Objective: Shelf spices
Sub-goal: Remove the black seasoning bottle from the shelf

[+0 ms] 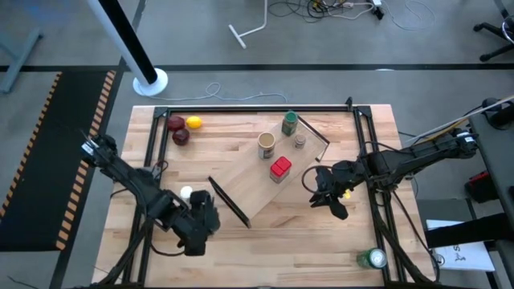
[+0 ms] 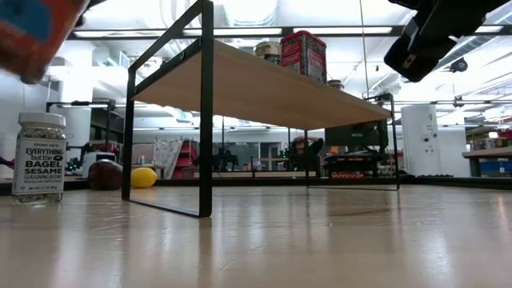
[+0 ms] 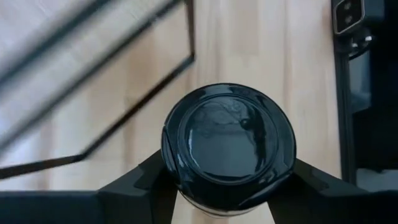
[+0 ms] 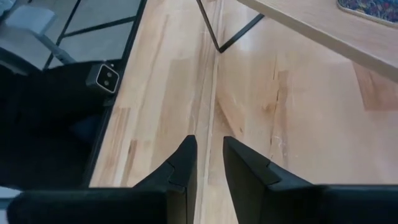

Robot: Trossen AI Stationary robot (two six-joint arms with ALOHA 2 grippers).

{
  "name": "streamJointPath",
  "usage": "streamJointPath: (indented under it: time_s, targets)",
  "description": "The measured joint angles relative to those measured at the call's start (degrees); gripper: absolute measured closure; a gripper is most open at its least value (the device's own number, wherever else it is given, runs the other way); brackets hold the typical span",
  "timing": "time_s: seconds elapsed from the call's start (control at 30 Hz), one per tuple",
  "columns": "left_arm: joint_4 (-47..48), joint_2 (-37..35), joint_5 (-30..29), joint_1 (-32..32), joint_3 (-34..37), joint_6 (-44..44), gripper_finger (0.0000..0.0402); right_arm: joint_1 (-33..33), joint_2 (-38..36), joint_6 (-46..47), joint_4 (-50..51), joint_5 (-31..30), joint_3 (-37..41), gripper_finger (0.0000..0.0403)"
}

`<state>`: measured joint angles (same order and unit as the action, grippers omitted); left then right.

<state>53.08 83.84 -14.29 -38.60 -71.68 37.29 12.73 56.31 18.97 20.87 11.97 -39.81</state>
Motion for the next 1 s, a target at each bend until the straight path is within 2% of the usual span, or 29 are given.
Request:
streamJointPath:
  time_s: [0.1, 0.23, 0.47, 0.67, 1.0]
  targets:
    - [-9.18, -2.79, 0.11, -0.91, 7.76, 3.04, 0.0222, 0.0, -0.07, -2.17, 0.17, 0.0, 0.0, 0.0351]
    - [-18.82, -6.35, -2.54, -1.37, 16.86, 7.37, 0.0216, -0.02, -0.42, -4.79, 0.23, 0.0, -0.01, 0.0354]
    - [-24.65, -11.01, -6.61, -1.53, 27.16, 12.41, 0.0221, -0.02, -0.83, -6.0, 1.63, 0.0, -2.94, 0.0339]
    - [-26.57, -11.63, -10.8, -1.54, 30.67, 12.77, 0.0214, -0.02, -0.83, -6.0, 1.61, 0.0, -4.15, 0.0327]
    - [-26.93, -7.59, -12.08, -1.58, 32.03, 10.79, 0.0208, -0.02, -0.83, -3.07, 0.92, -0.04, -4.15, 0.0326]
